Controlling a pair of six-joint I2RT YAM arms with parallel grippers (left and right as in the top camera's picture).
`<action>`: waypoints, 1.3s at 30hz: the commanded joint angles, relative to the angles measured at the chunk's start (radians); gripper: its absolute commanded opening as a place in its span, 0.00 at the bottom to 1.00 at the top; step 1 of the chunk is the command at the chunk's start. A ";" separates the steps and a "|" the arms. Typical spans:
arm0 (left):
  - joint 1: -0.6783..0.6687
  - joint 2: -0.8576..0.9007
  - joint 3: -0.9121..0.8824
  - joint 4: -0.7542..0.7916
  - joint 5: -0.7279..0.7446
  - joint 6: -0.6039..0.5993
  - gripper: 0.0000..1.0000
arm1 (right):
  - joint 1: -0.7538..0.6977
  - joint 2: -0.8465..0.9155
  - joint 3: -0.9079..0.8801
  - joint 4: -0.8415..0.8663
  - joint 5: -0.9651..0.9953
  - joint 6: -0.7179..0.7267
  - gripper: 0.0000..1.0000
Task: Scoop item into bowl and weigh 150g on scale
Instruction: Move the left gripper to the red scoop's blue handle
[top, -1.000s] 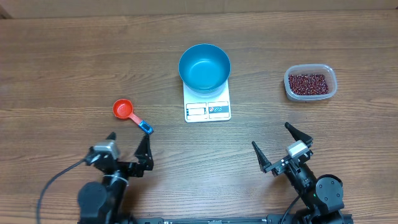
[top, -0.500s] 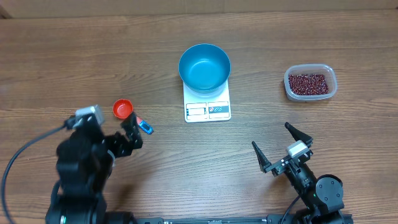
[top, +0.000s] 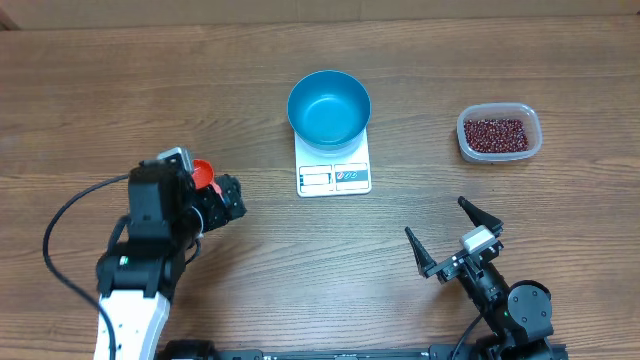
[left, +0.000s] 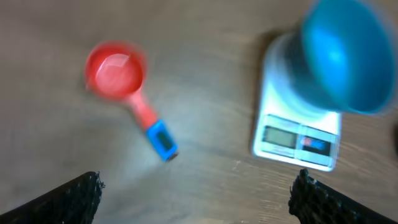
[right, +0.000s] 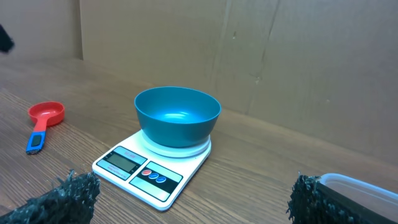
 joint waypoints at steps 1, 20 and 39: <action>0.005 0.080 0.018 -0.032 -0.136 -0.233 1.00 | -0.003 -0.010 -0.010 0.005 0.010 0.003 1.00; 0.005 0.445 0.018 0.135 -0.266 -0.424 1.00 | -0.003 -0.010 -0.010 0.005 0.010 0.003 1.00; 0.005 0.683 0.252 0.071 -0.213 -0.460 0.98 | -0.003 -0.010 -0.010 0.005 0.010 0.003 1.00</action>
